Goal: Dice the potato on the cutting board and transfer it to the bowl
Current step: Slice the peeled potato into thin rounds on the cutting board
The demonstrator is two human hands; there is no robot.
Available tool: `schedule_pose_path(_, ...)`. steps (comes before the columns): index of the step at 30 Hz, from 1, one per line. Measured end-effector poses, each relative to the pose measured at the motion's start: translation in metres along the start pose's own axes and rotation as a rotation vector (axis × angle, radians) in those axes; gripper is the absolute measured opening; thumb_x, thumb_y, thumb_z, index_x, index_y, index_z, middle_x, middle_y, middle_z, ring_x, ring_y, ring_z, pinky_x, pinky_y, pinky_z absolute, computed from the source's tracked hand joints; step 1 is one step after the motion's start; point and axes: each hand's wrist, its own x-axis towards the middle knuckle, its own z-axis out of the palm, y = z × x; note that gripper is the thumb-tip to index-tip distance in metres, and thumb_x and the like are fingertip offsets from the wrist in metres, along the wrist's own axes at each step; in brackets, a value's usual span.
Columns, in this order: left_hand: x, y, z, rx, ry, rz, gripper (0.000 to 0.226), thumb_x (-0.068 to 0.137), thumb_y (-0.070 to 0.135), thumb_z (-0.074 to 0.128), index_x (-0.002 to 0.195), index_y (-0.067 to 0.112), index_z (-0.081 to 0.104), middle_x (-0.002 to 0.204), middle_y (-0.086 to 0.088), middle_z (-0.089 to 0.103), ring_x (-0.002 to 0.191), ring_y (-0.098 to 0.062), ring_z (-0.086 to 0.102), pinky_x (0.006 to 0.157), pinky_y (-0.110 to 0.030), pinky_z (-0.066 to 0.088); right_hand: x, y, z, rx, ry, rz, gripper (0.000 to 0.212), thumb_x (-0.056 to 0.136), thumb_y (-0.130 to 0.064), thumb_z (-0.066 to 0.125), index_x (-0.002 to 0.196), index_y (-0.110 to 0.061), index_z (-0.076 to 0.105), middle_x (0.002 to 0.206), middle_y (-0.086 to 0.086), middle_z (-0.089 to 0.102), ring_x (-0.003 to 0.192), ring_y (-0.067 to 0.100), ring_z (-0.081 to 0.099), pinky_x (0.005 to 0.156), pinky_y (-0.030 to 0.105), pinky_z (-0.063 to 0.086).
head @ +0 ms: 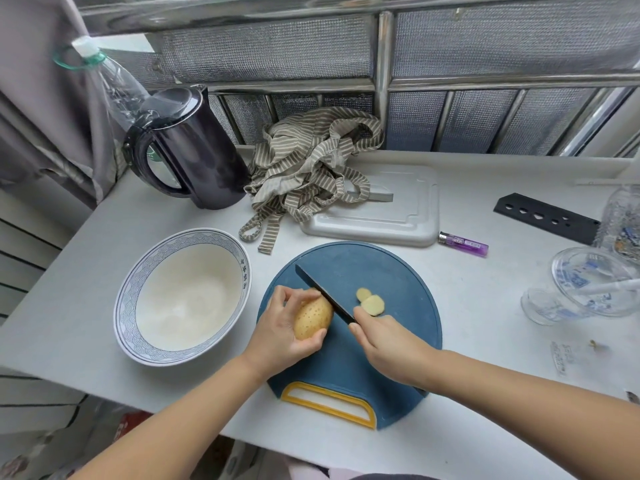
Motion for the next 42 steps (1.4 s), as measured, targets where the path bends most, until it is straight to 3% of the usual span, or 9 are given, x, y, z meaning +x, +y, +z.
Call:
schedule_pose_path(5, 0.001, -0.001, 0.000, 0.007, 0.013, 0.000, 0.056, 0.068, 0.054, 0.062, 0.121, 0.044, 0.044, 0.106, 0.009, 0.040, 0.099, -0.005, 0.049, 0.088, -0.024, 0.045, 0.005, 0.002, 0.000, -0.001, -0.001, 0.007, 0.025, 0.105, -0.033, 0.027, 0.088, -0.015, 0.032, 0.077, 0.007, 0.044, 0.071, 0.027, 0.042, 0.062, 0.037, 0.025)
schedule_pose_path(10, 0.004, 0.000, 0.000, -0.004, 0.008, -0.018, 0.055, 0.068, 0.054, 0.061, 0.119, 0.045, 0.044, 0.105, 0.011, 0.041, 0.099, -0.002, 0.049, 0.089, -0.017, 0.040, 0.014, 0.001, -0.002, 0.029, -0.021, 0.023, 0.027, 0.104, -0.035, 0.027, 0.087, -0.015, 0.033, 0.085, 0.014, 0.049, 0.078, 0.032, 0.047, 0.073, 0.045, 0.040)
schedule_pose_path(15, -0.001, 0.000, 0.001, -0.040, 0.036, -0.038, 0.054, 0.069, 0.053, 0.062, 0.119, 0.045, 0.043, 0.107, 0.019, 0.037, 0.104, 0.007, 0.045, 0.088, -0.002, 0.032, 0.022, -0.002, 0.005, 0.064, -0.020, 0.021, 0.028, 0.105, -0.034, 0.027, 0.087, -0.013, 0.033, 0.071, 0.005, 0.044, 0.072, 0.027, 0.044, 0.065, 0.039, 0.031)
schedule_pose_path(20, -0.008, -0.003, 0.005, -0.074, 0.087, -0.034, 0.057, 0.070, 0.048, 0.066, 0.122, 0.042, 0.044, 0.111, 0.006, 0.043, 0.109, -0.002, 0.049, 0.095, -0.005, 0.033, 0.019, 0.006, 0.004, 0.086, 0.013, 0.058, 0.030, 0.104, -0.037, 0.027, 0.081, -0.019, 0.031, 0.073, 0.004, 0.042, 0.065, 0.021, 0.041, 0.068, 0.041, 0.037)
schedule_pose_path(23, -0.012, -0.004, 0.008, -0.074, 0.120, -0.028, 0.059, 0.070, 0.047, 0.067, 0.124, 0.041, 0.044, 0.114, 0.003, 0.045, 0.116, -0.008, 0.050, 0.100, -0.009, 0.033, 0.012, 0.015, -0.007, 0.172, 0.038, 0.107, 0.027, 0.105, -0.034, 0.028, 0.084, -0.017, 0.036, 0.066, -0.002, 0.040, 0.055, 0.010, 0.038, 0.061, 0.032, 0.032)
schedule_pose_path(27, -0.014, -0.002, 0.010, -0.042, 0.133, -0.015, 0.060, 0.071, 0.048, 0.067, 0.126, 0.041, 0.045, 0.117, 0.000, 0.044, 0.116, -0.011, 0.049, 0.099, -0.020, 0.039, -0.001, 0.019, -0.020, 0.179, 0.071, 0.091, 0.029, 0.103, -0.037, 0.030, 0.080, -0.019, 0.035, 0.062, 0.002, 0.047, 0.054, 0.016, 0.039, 0.059, 0.035, 0.035)
schedule_pose_path(34, -0.014, 0.000, 0.010, -0.026, 0.159, -0.023, 0.058, 0.072, 0.050, 0.066, 0.125, 0.042, 0.045, 0.117, 0.001, 0.042, 0.112, -0.007, 0.045, 0.095, -0.019, 0.039, -0.020, 0.007, -0.021, 0.000, 0.053, -0.066, 0.027, 0.103, -0.038, 0.024, 0.088, -0.017, 0.031, 0.055, -0.001, 0.032, 0.051, 0.020, 0.029, 0.053, 0.032, 0.022)
schedule_pose_path(39, -0.016, 0.001, 0.011, -0.014, 0.161, -0.020, 0.060, 0.072, 0.049, 0.067, 0.126, 0.039, 0.044, 0.119, 0.000, 0.041, 0.114, -0.011, 0.046, 0.097, -0.023, 0.043, -0.024, -0.001, -0.012, -0.089, 0.073, -0.067, 0.026, 0.102, -0.041, 0.022, 0.091, -0.019, 0.030, 0.056, -0.002, 0.033, 0.053, 0.020, 0.033, 0.056, 0.033, 0.025)
schedule_pose_path(42, -0.016, 0.000, 0.010, -0.043, 0.153, -0.043, 0.060, 0.071, 0.050, 0.067, 0.125, 0.038, 0.043, 0.116, 0.001, 0.041, 0.111, -0.012, 0.049, 0.098, -0.017, 0.040, -0.027, -0.001, -0.011, -0.120, 0.064, -0.070, 0.025, 0.102, -0.042, 0.020, 0.091, -0.021, 0.028, 0.058, -0.002, 0.035, 0.056, 0.021, 0.035, 0.061, 0.036, 0.028)
